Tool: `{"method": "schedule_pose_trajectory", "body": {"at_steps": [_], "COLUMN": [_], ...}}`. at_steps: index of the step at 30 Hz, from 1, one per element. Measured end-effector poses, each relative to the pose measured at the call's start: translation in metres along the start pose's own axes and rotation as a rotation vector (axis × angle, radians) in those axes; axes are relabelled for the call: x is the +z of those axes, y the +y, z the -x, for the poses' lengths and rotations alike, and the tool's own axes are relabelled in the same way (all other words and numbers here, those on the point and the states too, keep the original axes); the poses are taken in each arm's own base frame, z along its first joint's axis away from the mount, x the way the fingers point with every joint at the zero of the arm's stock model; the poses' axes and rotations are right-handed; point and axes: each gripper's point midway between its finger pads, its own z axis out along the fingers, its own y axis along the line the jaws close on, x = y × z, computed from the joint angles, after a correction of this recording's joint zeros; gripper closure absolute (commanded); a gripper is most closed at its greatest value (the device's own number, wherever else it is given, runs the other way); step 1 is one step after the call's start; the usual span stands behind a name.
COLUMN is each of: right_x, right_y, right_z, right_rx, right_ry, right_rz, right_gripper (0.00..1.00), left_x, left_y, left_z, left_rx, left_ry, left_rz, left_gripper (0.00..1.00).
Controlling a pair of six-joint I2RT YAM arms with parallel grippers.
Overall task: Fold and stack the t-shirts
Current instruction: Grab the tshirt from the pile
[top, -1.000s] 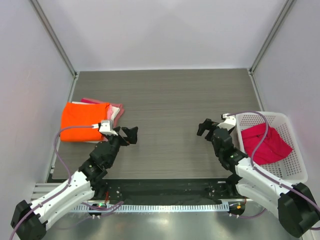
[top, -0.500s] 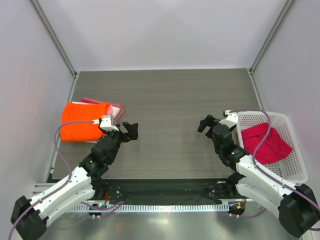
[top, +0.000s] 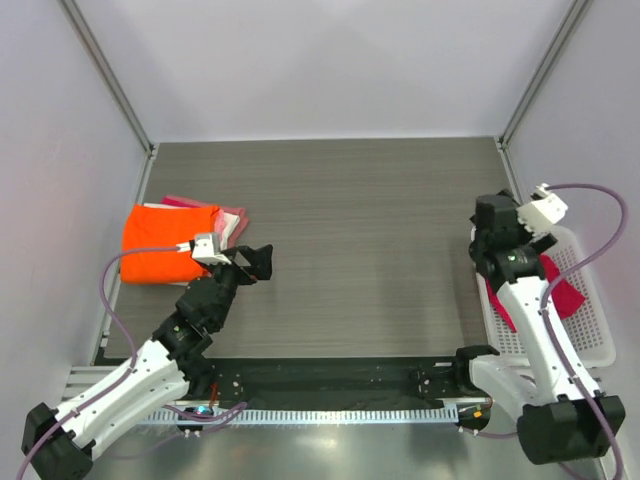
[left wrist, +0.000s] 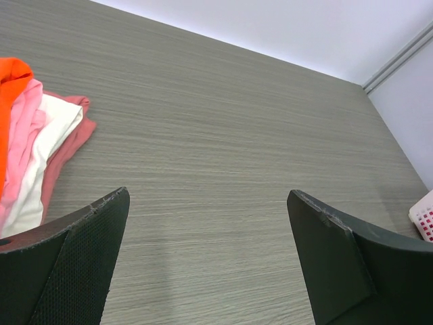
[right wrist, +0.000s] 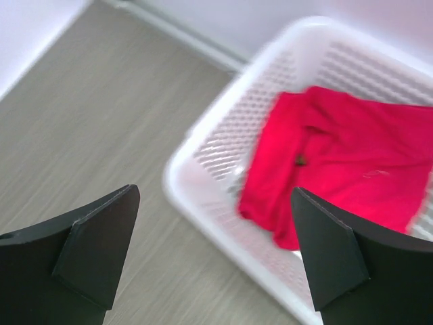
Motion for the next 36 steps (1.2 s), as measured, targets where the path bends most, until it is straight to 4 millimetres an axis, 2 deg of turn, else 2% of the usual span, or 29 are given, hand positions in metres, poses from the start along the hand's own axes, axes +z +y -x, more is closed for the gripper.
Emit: {"method": "schedule_pose_trajectory", "body": {"at_steps": [4, 6, 8, 11, 15, 20, 21, 24, 25, 27, 29, 31, 33, 36], "right_x": [0.032, 0.049, 0.064, 0.085, 0.099, 0.11, 0.112, 0.114, 0.115, 0.114, 0.11, 0.099, 0.085, 0.056], "right_y": [-0.06, -0.087, -0.104, -0.119, -0.125, -0.124, -0.124, -0.132, -0.135, -0.141, -0.142, -0.143, -0.14, -0.126], "right_z": [0.006, 0.0, -0.016, -0.053, -0.104, -0.127, -0.131, -0.141, -0.143, -0.14, -0.134, -0.119, -0.089, -0.019], "right_rx": [0.059, 0.092, 0.118, 0.16, 0.181, 0.217, 0.224, 0.256, 0.275, 0.309, 0.34, 0.357, 0.386, 0.443], "right_ry": [0.063, 0.116, 0.194, 0.313, 0.456, 0.497, 0.498, 0.495, 0.487, 0.462, 0.432, 0.39, 0.311, 0.162], "right_rz": [-0.208, -0.304, -0.358, -0.398, -0.438, -0.455, -0.461, -0.489, -0.499, -0.511, -0.507, -0.498, -0.463, -0.362], "right_gripper": [0.0, 0.01, 0.04, 0.06, 0.07, 0.14, 0.17, 0.37, 0.63, 0.98, 0.99, 0.99, 0.99, 0.99], "left_x": [0.0, 0.0, 0.0, 0.0, 0.0, 0.0, 0.0, 0.0, 0.0, 0.0, 0.0, 0.0, 0.0, 0.0], "left_y": [0.0, 0.0, 0.0, 0.0, 0.0, 0.0, 0.0, 0.0, 0.0, 0.0, 0.0, 0.0, 0.0, 0.0], "left_z": [0.0, 0.0, 0.0, 0.0, 0.001, 0.0, 0.0, 0.0, 0.0, 0.0, 0.0, 0.0, 0.0, 0.0], "left_rx": [0.0, 0.0, 0.0, 0.0, -0.001, -0.001, -0.001, -0.001, 0.0, -0.001, 0.0, 0.0, -0.001, 0.0], "left_ry": [0.0, -0.001, -0.001, -0.001, -0.002, -0.002, -0.002, -0.002, -0.001, -0.002, -0.001, -0.001, -0.002, 0.0], "left_rz": [0.001, 0.0, 0.0, 0.0, -0.001, 0.0, 0.0, 0.0, 0.0, 0.0, 0.0, 0.0, 0.0, 0.001], "left_gripper": [0.01, 0.0, 0.01, 0.0, 0.0, 0.0, 0.0, 0.0, 0.01, 0.0, 0.0, 0.0, 0.0, 0.0]}}
